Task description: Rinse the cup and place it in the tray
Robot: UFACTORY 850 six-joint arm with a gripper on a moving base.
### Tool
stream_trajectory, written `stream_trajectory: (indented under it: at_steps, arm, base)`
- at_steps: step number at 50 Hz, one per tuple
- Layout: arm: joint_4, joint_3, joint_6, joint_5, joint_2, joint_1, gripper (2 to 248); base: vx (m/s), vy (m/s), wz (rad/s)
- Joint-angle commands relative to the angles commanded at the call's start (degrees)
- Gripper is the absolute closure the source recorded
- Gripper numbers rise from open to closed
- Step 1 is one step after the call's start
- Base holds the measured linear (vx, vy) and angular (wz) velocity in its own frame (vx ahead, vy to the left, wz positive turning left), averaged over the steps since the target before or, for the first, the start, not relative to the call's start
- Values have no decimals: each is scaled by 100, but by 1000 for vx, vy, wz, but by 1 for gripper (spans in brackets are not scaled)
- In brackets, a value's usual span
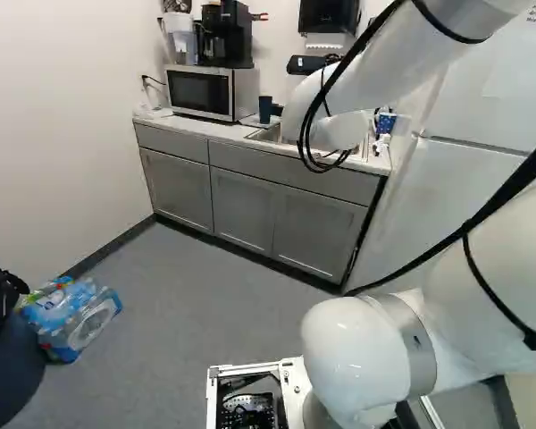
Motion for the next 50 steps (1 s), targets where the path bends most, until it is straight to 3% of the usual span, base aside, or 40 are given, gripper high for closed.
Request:
stream_trajectory:
  at_steps: [50]
  arm:
    - [0, 0, 0, 0, 0, 0, 3]
  base:
    - [153, 29, -23]
